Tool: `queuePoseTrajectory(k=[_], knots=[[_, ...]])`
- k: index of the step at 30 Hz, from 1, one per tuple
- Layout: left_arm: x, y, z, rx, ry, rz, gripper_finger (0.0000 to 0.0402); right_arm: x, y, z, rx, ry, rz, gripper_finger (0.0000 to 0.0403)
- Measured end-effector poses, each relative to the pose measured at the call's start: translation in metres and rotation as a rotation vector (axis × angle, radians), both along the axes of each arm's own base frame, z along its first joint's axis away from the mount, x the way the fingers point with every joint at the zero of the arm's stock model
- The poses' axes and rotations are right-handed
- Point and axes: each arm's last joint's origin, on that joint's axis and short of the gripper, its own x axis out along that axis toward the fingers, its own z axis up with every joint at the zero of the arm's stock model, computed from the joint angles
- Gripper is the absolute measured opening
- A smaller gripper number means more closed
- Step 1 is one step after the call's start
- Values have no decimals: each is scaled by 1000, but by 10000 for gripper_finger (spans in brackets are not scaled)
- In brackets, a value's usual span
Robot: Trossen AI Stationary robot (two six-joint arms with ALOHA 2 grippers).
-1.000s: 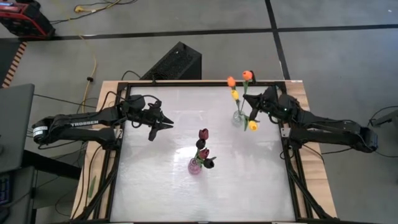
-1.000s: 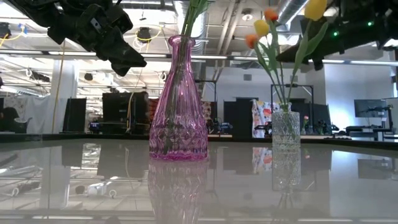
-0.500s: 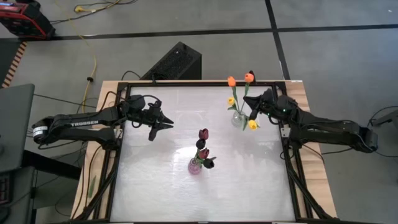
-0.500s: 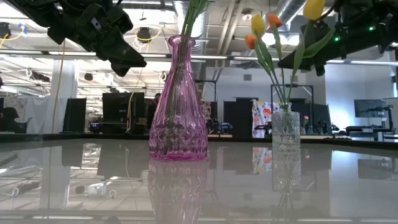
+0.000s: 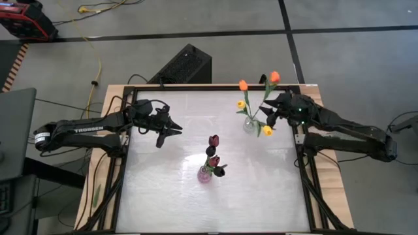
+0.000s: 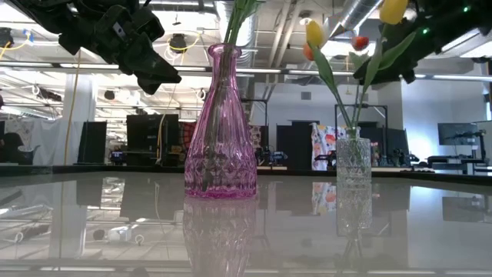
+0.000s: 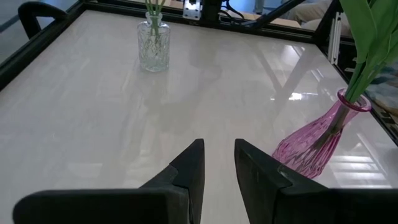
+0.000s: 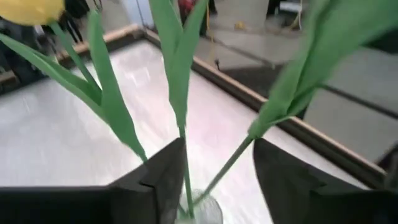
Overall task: Sort flowers into vase by color
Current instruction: Put the orange flower into the transparent vase, then return to Home Position
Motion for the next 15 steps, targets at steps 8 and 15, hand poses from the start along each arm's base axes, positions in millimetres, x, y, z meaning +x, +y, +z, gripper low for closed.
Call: queuePoseTrajectory(k=[8,15], knots=[[0,0,0,0,0,0,75,-15,9,31,116,118,44,260],[0,0,0,-1,0,1,75,-26,18,52,216,157,146,261]])
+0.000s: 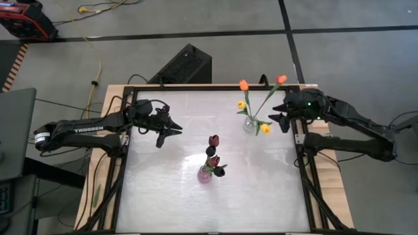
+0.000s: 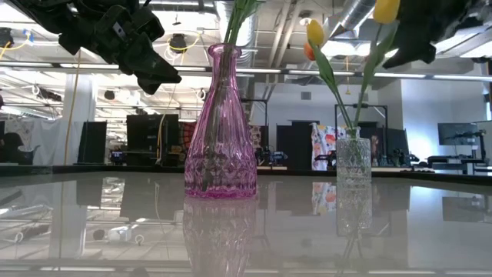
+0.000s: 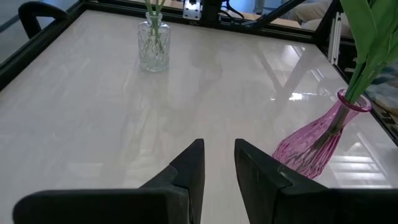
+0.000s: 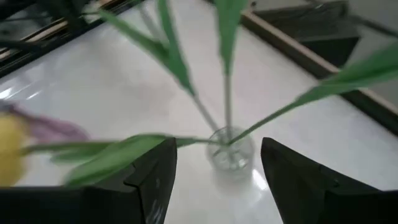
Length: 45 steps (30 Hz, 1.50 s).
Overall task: Sort flowers into vase by color
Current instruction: Return to Home Position
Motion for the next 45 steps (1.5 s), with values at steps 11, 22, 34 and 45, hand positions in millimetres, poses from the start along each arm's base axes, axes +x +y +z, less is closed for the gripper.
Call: queuePoseTrajectory(k=[11,22,34,45], knots=[[0,0,1,3,-3,-11,75,-22,12,57,79,67,58,260],[6,1,37,40,-107,-36,75,-46,26,67,255,194,36,255],[-6,-9,67,58,-221,-62,75,0,36,-7,426,216,269,104],[-27,-23,78,109,-264,-104,75,20,83,-42,134,-102,603,27]])
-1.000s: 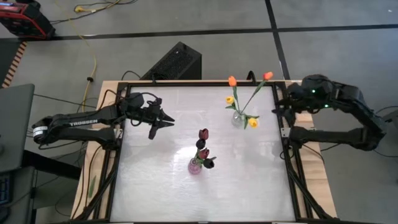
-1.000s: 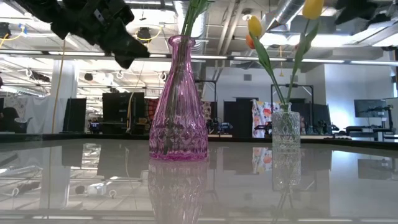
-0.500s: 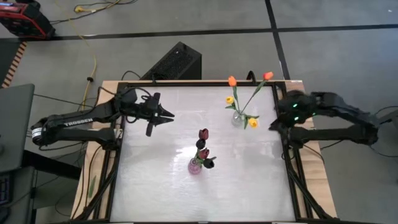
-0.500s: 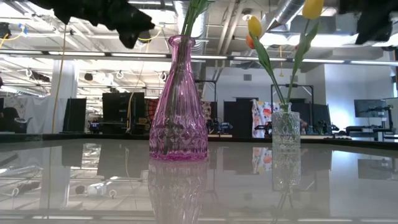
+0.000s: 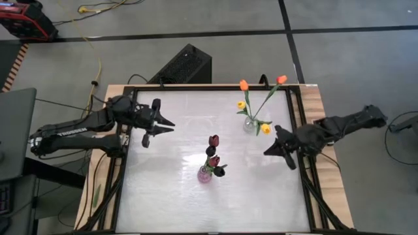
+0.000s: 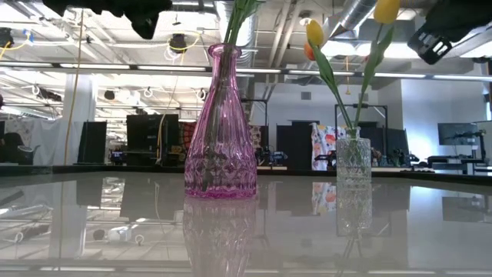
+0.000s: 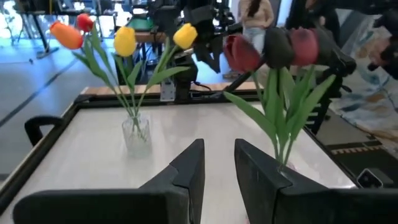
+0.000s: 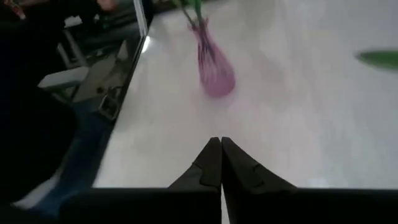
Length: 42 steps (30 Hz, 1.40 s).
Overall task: Sort flowers into vase by color
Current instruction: Return to Home Position
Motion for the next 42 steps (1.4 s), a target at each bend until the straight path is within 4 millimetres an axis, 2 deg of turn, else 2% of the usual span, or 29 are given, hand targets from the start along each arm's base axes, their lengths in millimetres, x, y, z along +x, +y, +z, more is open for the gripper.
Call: queuePoseTrajectory(k=[4,8,16,20,27,35,42], knots=[[0,-4,-2,47,-53,-11,75,-6,7,-15,-105,-141,-35,17],[3,-5,-14,66,-119,-11,75,-13,7,-29,-214,-228,-83,16],[1,-6,-49,46,-105,-6,75,-29,-11,-52,-255,-323,-213,16],[-2,-2,-59,66,-115,68,75,-37,-21,-58,-260,-352,-268,16],[-15,6,-58,39,-135,132,75,-45,-34,-55,-246,-438,-359,16],[-31,4,-55,-2,-139,147,75,-39,-46,-57,-230,-383,-444,16],[-41,0,-56,-29,-117,180,75,-35,-54,-58,-226,-362,-449,16]])
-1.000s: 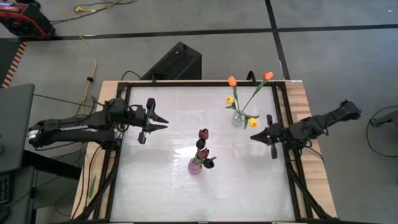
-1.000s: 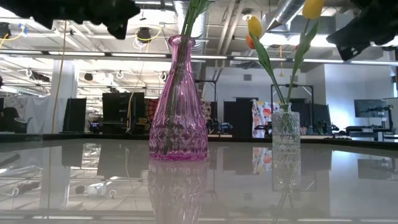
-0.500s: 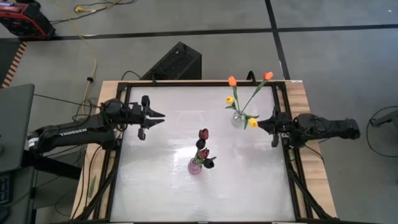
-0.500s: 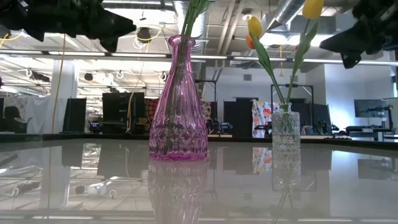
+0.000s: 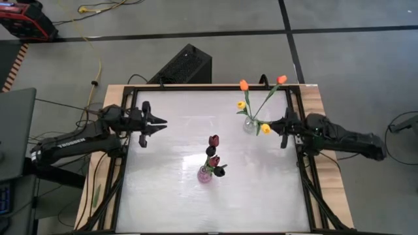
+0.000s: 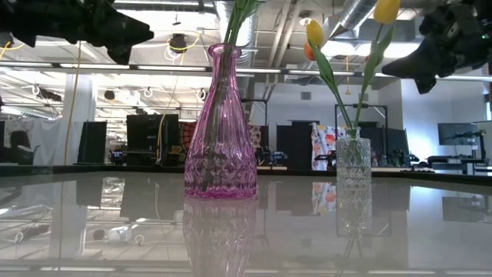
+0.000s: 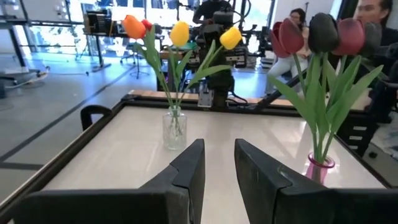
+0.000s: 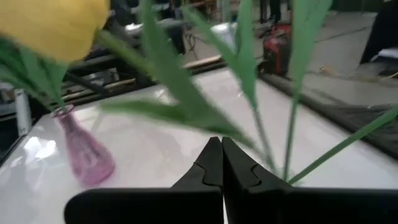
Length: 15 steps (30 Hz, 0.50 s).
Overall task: Sort flowers into vase by color
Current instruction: Return to Home Position
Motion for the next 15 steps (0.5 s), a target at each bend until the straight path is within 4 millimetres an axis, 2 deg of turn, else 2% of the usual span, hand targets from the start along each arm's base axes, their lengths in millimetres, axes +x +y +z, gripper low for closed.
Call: queuePoseTrajectory(k=[7,15], knots=[[-3,-1,-1,-19,-13,17,75,-6,-8,13,-40,-41,-72,16],[0,0,-39,-57,-40,16,75,-5,-13,7,-14,-36,-92,16]])
